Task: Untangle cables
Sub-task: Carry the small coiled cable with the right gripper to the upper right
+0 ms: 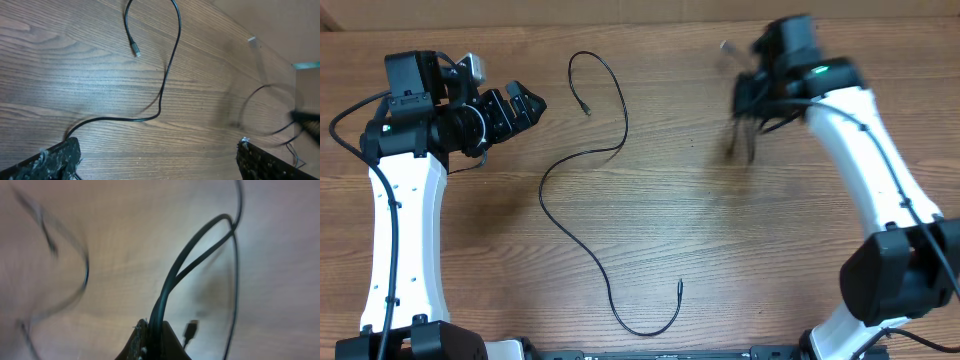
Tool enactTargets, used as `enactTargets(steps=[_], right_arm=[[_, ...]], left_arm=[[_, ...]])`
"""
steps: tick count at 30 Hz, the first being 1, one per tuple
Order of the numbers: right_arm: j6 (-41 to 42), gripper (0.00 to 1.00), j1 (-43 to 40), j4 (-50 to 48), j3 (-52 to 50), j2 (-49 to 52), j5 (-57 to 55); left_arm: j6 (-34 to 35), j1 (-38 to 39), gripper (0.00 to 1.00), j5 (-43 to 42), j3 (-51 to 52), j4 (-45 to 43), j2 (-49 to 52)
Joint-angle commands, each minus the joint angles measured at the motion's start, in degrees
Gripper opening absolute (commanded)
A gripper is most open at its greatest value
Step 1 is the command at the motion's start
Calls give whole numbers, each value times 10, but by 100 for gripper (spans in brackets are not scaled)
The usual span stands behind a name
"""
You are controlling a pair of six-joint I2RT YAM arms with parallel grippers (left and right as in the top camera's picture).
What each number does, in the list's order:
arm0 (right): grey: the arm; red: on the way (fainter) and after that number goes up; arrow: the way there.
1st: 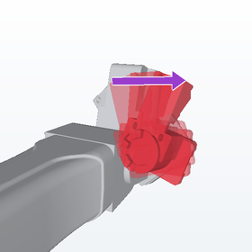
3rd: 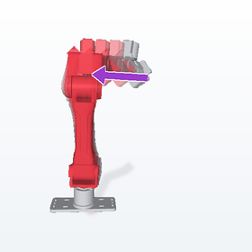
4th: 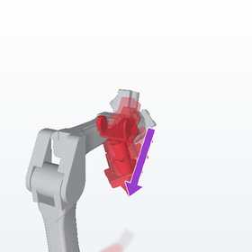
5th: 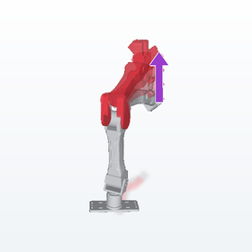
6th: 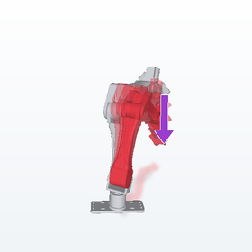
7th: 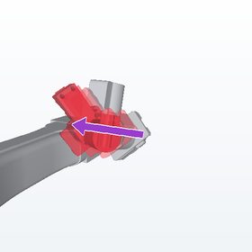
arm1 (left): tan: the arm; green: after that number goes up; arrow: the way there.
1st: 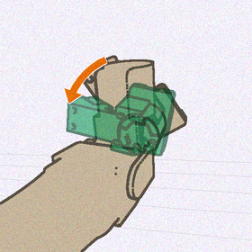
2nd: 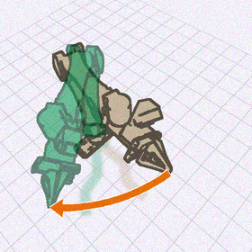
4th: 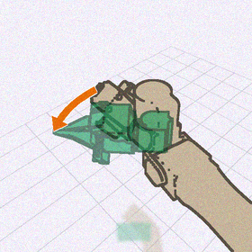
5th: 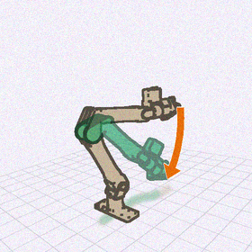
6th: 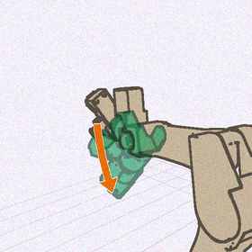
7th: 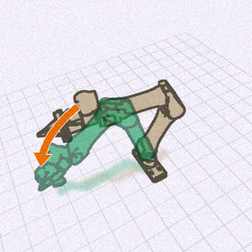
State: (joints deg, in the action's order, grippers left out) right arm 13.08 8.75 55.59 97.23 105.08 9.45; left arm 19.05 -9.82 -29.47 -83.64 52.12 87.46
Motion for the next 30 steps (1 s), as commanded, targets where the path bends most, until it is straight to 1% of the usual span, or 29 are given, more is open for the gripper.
enactTargets(steps=[1,4,7,8,9,11,17,20,24,25,26,27,28,29,30], right_arm=[[-89,4,-72,-31,38,-3,-20],[-113,4,-123,-81,37,-2,-56],[-156,4,-167,-145,33,5,-81],[-180,4,-182,-168,33,9,-86],[-224,4,-207,-202,33,19,-96],[-256,4,-231,-235,33,34,-116],[-271,4,-293,-298,33,99,-138],[-266,4,-313,-303,33,137,-128],[-262,4,-318,-290,33,174,-128],[-258,6,-318,-285,33,179,-128],[-249,13,-318,-283,33,182,-128],[-237,24,-316,-281,33,182,-128],[-223,43,-315,-281,33,181,-128],[-202,59,-313,-278,35,177,-128],[-184,100,-310,-272,38,172,-128]], left_arm=[[-9,2,100,1,-7,-1,2],[-9,2,99,1,-7,-1,2],[-9,2,100,1,-7,-1,2],[-9,2,100,1,-7,-1,2],[-9,2,100,1,-7,-1,2],[-9,2,100,1,-7,-1,2],[-9,2,99,1,-7,-1,2],[-9,2,100,1,-7,-1,2],[-9,2,100,1,-7,-1,2],[-9,2,99,1,-7,-1,2],[-9,2,100,1,-7,-1,2],[-9,2,99,1,-7,-1,2],[-9,2,100,1,-7,-1,2],[-9,2,99,1,-7,-1,2],[-9,2,100,1,-7,-1,2]])
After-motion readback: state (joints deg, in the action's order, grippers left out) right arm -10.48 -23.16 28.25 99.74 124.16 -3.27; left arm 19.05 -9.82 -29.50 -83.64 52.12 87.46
